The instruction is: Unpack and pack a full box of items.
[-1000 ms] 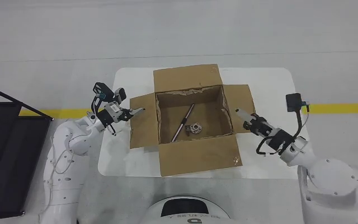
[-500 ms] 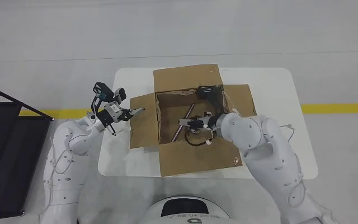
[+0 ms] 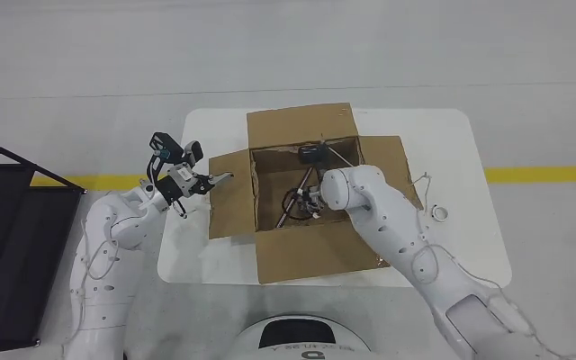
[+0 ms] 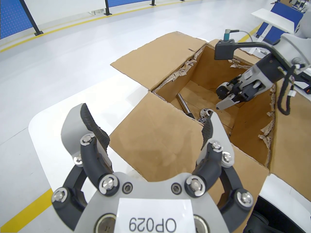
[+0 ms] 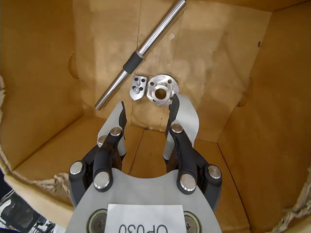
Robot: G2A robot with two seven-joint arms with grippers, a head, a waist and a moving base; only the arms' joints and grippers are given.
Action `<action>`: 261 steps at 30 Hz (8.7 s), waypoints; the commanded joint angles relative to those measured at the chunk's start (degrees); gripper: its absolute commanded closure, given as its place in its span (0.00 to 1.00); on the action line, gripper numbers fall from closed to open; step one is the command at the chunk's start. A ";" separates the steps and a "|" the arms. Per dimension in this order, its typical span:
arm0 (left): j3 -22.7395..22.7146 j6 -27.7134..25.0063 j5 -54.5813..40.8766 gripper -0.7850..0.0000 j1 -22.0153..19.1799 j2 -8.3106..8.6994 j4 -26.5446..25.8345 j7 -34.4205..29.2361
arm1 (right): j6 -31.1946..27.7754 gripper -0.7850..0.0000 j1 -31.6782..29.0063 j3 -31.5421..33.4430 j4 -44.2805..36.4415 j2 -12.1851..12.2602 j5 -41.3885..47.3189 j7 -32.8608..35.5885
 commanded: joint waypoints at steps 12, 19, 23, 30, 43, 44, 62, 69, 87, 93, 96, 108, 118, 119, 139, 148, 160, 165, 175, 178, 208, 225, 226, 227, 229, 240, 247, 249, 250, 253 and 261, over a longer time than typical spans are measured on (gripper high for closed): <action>0.00 0.00 0.00 0.00 0.00 0.00 0.00 0.00 | 2.42 0.52 2.68 -3.41 11.28 -3.29 -0.70 -2.41; 0.00 0.00 0.00 0.00 0.00 0.00 0.00 0.00 | 2.54 0.56 3.38 -3.26 14.17 -4.41 -1.51 -2.53; 0.00 0.00 0.00 0.00 0.00 0.00 0.00 0.00 | 2.36 0.61 3.58 -3.50 15.83 -5.05 -2.51 -2.35; 0.00 0.00 0.00 0.00 0.00 0.00 0.00 0.00 | 2.46 0.66 4.36 -3.83 19.52 -6.61 -3.42 -2.45; 0.00 0.00 0.00 0.00 0.00 0.00 0.00 0.00 | 3.67 1.00 -1.56 2.53 10.80 -6.60 -10.07 -3.66; 0.00 0.00 0.00 0.00 0.00 0.00 0.00 0.00 | 3.36 1.00 -3.30 4.00 7.63 -6.22 -10.84 -3.35; 0.00 0.00 0.00 0.00 0.00 0.00 0.00 0.00 | 2.82 1.00 -41.52 41.43 -46.55 -3.10 7.34 -24.19; 0.00 0.00 0.00 0.00 0.00 0.00 0.00 0.00 | 1.93 1.00 -52.47 62.95 -46.55 -3.29 25.89 -26.14; 0.00 0.00 0.00 0.00 0.00 0.00 0.00 0.00 | -2.47 1.00 -53.10 71.53 -28.33 -3.22 41.90 -31.35; 0.00 0.00 0.00 0.00 0.00 0.00 0.00 0.00 | 1.69 1.00 -48.28 69.10 -22.26 -1.73 34.09 -26.72; 0.00 0.00 0.00 0.00 0.00 0.00 0.00 0.00 | 4.90 1.00 -47.45 69.16 -21.54 -1.23 30.87 -26.46; 0.00 0.00 0.00 0.00 0.00 0.00 0.00 0.00 | 13.49 1.00 -42.80 69.34 -12.75 0.62 23.57 -23.83; 0.00 0.00 0.00 0.00 0.00 0.00 0.00 0.00 | 16.44 1.00 -38.91 66.40 -10.21 2.05 18.13 -20.54; 0.00 0.00 0.00 0.00 0.00 0.00 0.00 0.00 | 16.69 1.00 -38.34 65.96 -9.71 2.16 17.78 -20.18; 0.00 0.00 0.00 0.00 0.00 0.00 0.00 0.00 | 19.45 0.85 -34.68 61.55 -6.16 4.05 13.89 -19.45; 0.00 0.00 0.00 0.00 0.00 0.00 0.00 0.00 | 19.07 0.63 -42.40 65.58 -24.46 3.64 21.08 -22.07; 0.00 0.00 0.00 0.00 0.00 0.00 0.00 0.00 | 5.97 0.60 -46.70 58.24 -46.55 2.88 26.99 -30.89; 0.00 0.00 0.00 0.00 0.00 0.00 0.00 0.00 | -0.99 0.50 -41.41 49.31 -46.55 2.98 29.73 -30.40; 0.00 0.00 0.00 0.00 0.00 0.00 0.00 0.00 | -0.79 0.00 -40.46 47.53 -46.55 3.00 29.93 -29.60; 0.00 0.00 0.00 0.00 0.00 0.00 0.00 0.00 | -0.79 0.00 -40.46 47.53 -46.55 3.00 29.93 -29.60; 0.00 0.00 0.00 0.00 0.00 0.00 0.00 0.00 | 12.68 0.00 -4.95 -0.42 -19.96 -1.70 -0.65 -19.84; 0.00 0.00 0.00 0.00 0.00 0.00 0.00 0.00 | 12.64 0.18 4.10 -5.64 5.04 -5.37 -3.21 -12.64; 0.00 0.00 0.00 0.00 0.00 0.00 0.00 0.00 | 13.96 0.16 4.11 -5.72 6.77 -5.49 -4.74 -13.96; 0.00 0.00 0.00 0.00 0.00 0.00 0.00 0.00 | 14.43 0.12 3.96 -6.20 7.83 -5.73 -5.39 -14.43; 0.00 0.00 0.00 0.00 0.00 0.00 0.00 0.00 | 13.39 0.08 3.80 -6.15 8.22 -6.09 -3.78 -13.39; 0.00 0.00 0.00 0.00 0.00 0.00 0.00 0.00 | 3.16 0.18 -2.62 -2.02 2.46 -3.67 -5.39 -3.16; 0.00 0.00 0.00 0.00 0.00 0.00 0.00 0.00 | 2.05 0.09 -2.00 -3.28 7.19 -4.50 -6.11 -2.05; 0.00 0.00 0.00 0.00 0.00 0.00 0.00 0.00 | 1.94 0.11 -0.91 -4.15 9.51 -5.13 -6.12 -1.94; 0.00 0.00 0.00 0.00 0.00 0.00 0.00 0.00 | 1.82 0.13 -0.37 -4.45 10.32 -5.46 -5.58 -1.82; 0.00 0.00 0.00 0.00 0.00 0.00 0.00 0.00 | 1.41 0.28 1.29 -5.62 13.25 -6.44 -4.58 -1.41; 0.00 0.00 0.00 0.00 0.00 0.00 0.00 0.00 | 2.86 0.60 5.43 -8.52 22.54 -9.23 -3.85 -2.86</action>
